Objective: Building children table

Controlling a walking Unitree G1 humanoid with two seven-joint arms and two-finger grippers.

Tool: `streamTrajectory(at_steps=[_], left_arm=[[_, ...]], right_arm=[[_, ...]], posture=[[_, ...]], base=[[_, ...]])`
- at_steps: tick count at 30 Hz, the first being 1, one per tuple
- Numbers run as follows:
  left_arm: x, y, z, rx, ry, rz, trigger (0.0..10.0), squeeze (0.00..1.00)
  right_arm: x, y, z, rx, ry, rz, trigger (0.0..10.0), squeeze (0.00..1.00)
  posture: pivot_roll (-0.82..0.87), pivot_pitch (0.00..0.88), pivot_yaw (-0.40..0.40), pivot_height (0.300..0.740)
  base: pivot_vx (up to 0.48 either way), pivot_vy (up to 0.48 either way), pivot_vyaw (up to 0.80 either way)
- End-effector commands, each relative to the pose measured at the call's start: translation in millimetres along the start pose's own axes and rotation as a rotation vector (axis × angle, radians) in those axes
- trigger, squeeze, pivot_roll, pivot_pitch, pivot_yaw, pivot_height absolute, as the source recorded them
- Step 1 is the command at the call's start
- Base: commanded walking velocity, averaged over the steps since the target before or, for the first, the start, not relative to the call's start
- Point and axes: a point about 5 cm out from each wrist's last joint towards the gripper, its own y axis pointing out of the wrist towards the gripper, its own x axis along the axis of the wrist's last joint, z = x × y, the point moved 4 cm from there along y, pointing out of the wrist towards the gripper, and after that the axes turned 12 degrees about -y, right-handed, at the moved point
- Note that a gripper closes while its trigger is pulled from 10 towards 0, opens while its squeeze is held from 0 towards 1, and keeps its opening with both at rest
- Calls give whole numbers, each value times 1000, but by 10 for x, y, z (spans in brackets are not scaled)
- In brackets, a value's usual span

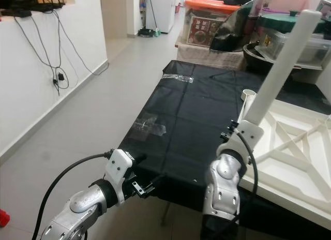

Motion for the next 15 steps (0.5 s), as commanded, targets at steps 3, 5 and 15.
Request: streamTrajectory(at_steps=[3,5,15], left_arm=[[-38,-6,12,2,-10,11,10000,0],[-37,-4,12,1,-11,11,10000,0],[-28,0,-4,-6,-10,4,10000,0]], right_arm=[[-83,7,-44,-28,-1,8,10000,506],[-64,23,-82,-18,-6,-33,10000,0],[20,49,150,441,36,-178,10000,0]], posture=[[174,0,-52,740],[174,0,-52,740],[166,0,-48,740]], base=[[0,0,0],[0,0,0],[0,0,0]])
